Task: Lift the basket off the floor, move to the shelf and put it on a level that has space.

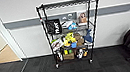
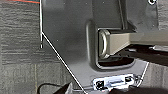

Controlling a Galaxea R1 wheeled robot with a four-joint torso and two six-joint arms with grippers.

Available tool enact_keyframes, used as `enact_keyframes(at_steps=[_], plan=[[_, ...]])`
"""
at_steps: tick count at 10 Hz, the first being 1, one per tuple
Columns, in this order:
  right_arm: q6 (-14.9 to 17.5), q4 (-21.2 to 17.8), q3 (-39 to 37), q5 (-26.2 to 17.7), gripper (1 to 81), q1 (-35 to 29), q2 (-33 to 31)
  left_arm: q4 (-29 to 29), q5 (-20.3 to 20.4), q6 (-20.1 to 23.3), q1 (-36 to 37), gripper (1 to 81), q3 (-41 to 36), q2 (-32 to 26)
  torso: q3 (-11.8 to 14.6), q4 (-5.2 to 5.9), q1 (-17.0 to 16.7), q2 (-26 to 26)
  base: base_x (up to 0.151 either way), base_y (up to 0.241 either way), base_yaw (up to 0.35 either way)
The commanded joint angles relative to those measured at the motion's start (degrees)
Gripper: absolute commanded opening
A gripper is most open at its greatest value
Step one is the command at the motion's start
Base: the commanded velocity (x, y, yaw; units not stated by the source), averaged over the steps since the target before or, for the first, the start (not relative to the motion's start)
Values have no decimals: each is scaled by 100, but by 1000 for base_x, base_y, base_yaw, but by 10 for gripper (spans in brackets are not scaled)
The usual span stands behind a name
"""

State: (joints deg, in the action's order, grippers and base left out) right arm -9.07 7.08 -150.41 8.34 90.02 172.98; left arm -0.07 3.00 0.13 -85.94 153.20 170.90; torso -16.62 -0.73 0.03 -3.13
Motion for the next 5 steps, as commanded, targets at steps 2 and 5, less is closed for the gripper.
enact_keyframes(at_steps=[2, 5], plan=[[-7, 30, -14, -359, 811, -49, 19, 51, -397, 31, 55, 811, 0, -29, 0, 0, 0, 0, 138, 0, 0], [-16, 30, -67, -350, 811, -40, 46, 51, -397, 31, 55, 811, 0, -29, 0, 0, -2, 0, 138, 0, 0]])
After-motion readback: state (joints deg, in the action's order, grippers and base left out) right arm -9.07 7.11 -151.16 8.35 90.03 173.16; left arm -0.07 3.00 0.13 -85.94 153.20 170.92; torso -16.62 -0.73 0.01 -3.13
